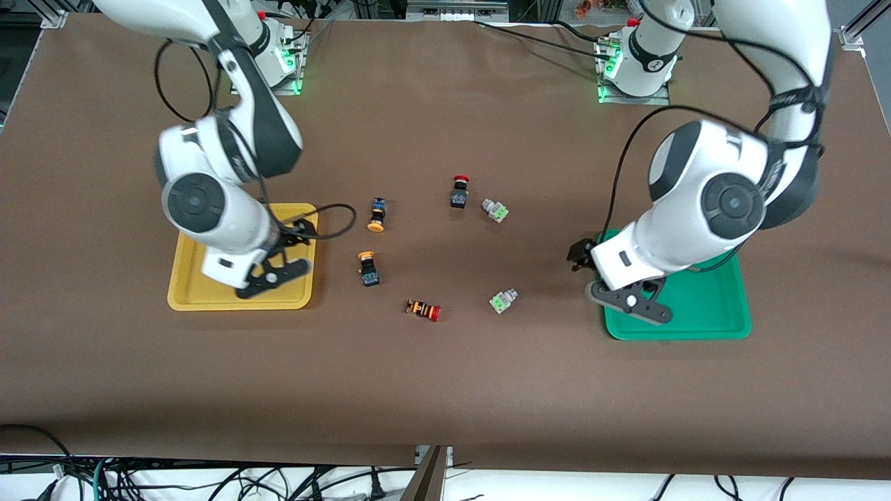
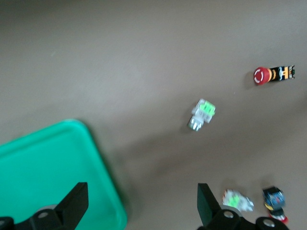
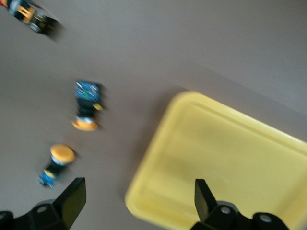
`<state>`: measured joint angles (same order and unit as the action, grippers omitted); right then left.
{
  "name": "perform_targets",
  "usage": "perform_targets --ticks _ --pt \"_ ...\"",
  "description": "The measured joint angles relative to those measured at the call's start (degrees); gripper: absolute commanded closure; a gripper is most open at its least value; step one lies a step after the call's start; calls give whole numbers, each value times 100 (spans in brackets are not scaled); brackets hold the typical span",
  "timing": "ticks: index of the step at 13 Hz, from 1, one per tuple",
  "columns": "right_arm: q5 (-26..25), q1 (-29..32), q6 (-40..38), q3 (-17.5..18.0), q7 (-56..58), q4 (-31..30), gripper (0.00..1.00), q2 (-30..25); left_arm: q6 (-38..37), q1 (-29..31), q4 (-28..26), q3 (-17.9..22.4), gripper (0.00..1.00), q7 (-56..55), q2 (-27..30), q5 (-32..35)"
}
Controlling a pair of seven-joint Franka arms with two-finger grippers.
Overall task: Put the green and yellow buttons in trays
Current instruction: 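Move the right gripper and the left gripper out over the trays, then grasp an orange button with the right gripper while the left gripper grasps a green button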
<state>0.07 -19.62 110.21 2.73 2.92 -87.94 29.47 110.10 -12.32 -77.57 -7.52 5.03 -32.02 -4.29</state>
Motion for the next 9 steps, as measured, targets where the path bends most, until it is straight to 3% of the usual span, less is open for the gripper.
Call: perform_targets --ticks 3,9 --pt "419 -342 737 1 -245 16 0 492 952 -9 10 -137 0 996 -587 -341" --pt "425 -521 1757 -14 -1032 24 0 1102 2065 -388 -155 -384 0 1152 -1424 -357"
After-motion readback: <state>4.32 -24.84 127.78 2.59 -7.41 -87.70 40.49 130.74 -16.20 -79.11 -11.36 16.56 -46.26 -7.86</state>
